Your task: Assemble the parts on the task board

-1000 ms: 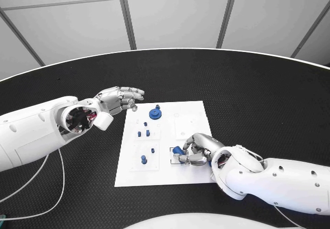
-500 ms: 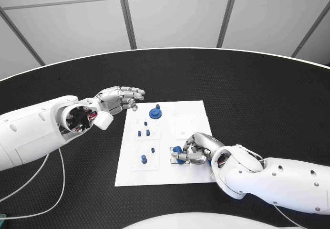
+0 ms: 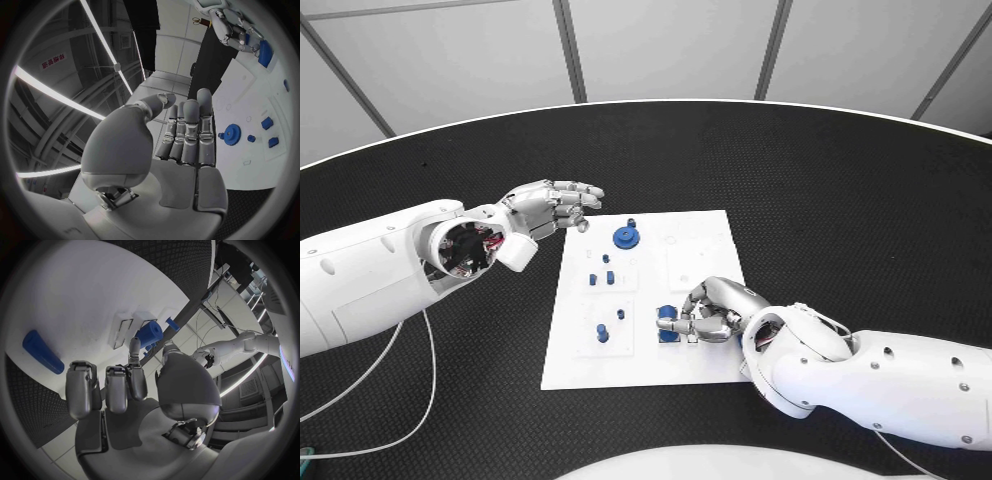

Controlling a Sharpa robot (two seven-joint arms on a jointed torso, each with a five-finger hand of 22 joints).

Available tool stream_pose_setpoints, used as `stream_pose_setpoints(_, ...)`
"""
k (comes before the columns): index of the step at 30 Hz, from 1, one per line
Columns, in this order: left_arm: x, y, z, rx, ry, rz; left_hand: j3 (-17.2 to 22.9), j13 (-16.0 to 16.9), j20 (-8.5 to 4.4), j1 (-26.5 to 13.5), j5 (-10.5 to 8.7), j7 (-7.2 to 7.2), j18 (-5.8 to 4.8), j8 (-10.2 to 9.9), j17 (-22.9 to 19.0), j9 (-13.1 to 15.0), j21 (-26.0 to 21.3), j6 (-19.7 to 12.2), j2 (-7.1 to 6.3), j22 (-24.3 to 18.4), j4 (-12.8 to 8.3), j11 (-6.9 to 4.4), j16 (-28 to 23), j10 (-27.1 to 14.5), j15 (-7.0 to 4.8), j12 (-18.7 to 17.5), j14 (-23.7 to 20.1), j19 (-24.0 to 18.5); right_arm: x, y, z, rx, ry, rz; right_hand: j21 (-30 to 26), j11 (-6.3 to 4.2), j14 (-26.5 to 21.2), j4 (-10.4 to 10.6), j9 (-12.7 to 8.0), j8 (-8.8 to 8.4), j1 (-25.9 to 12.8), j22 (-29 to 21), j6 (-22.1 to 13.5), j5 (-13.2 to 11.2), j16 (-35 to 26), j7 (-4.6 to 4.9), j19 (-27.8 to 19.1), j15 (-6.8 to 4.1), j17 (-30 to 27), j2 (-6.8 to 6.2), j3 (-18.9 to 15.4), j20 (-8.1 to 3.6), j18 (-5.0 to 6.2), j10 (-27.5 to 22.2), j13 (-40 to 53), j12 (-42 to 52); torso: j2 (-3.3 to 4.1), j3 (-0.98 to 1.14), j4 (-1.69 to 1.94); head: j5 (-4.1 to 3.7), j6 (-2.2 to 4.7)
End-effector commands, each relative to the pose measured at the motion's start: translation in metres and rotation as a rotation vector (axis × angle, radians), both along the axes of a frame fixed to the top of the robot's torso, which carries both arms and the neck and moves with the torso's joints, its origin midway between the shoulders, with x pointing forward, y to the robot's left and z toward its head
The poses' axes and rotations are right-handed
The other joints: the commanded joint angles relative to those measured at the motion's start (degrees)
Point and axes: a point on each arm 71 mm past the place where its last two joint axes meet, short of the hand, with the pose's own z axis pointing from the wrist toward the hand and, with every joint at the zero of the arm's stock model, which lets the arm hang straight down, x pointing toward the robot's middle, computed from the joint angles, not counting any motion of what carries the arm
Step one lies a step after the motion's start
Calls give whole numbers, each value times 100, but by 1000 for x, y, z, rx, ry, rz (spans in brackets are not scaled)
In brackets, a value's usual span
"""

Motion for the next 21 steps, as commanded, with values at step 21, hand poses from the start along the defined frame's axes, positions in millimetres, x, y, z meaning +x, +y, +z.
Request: stream_pose_setpoints(21, 0, 2, 0, 1, 0, 4, -17, -10, 8, 25, 4, -2, 57, -26, -10, 7, -26, 36, 63, -7, -5, 21, -32, 10, 6, -25, -32, -41, -14, -8, 10, 20, -6, 43, 90, -51, 570, -47, -71, -86, 1609, 1394, -30, 643, -1, -46, 533, -27, 1329, 297, 170, -45, -89, 298, 987, 24, -4, 8, 3, 4, -1)
